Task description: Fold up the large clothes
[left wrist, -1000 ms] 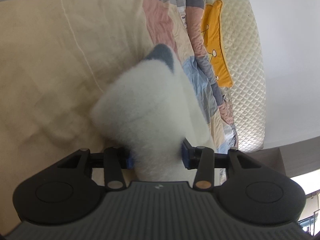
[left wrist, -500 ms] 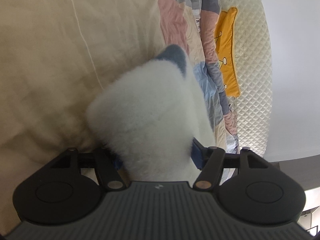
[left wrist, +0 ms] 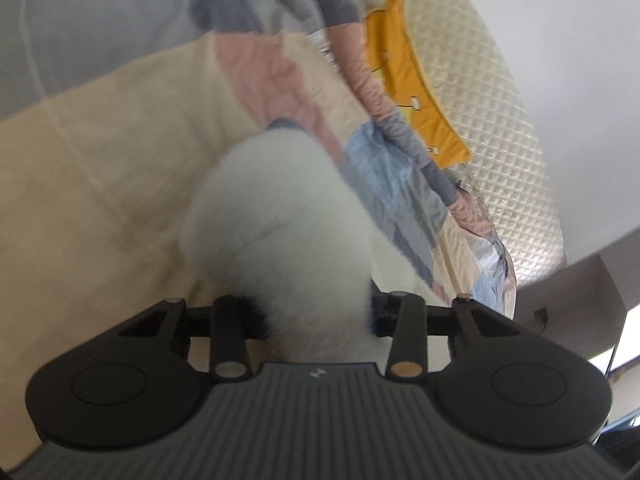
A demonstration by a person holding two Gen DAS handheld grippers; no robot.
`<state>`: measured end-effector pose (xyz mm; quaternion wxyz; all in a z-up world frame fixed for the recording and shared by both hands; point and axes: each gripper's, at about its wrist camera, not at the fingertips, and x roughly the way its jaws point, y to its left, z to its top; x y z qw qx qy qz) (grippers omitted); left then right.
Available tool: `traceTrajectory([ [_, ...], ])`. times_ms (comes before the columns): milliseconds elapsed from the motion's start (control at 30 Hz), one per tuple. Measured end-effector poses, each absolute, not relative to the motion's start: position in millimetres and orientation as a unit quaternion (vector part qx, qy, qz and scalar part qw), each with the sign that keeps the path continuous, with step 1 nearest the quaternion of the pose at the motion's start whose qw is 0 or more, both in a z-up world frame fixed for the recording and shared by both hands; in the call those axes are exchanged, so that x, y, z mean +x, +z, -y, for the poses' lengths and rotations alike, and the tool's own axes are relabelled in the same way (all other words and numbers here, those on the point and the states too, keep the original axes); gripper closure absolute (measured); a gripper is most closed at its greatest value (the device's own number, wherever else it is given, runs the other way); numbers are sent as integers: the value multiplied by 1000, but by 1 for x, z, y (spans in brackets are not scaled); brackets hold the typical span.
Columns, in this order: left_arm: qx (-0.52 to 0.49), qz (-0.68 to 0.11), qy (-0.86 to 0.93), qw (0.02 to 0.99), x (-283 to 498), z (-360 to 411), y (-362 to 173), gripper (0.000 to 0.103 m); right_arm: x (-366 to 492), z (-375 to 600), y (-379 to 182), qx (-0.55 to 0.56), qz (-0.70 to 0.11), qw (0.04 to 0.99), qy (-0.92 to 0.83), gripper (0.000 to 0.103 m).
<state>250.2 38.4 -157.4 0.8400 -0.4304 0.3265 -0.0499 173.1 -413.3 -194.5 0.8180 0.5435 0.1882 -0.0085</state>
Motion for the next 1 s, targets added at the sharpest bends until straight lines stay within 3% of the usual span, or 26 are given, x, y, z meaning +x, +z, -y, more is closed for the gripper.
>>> traceTrajectory([
  [433, -370, -265, -163, 875, 249, 32, -40, 59, 145, 475, -92, 520, -105, 846, 47, 59],
  [733, -336, -246, -244, 876, 307, 165, 37, 59, 144, 582, -21, 514, -33, 857, 29, 59],
  [1000, -332, -256, -285, 862, 377, 297, 43, 59, 170, 680, -1, 505, 0, 863, -13, 59],
])
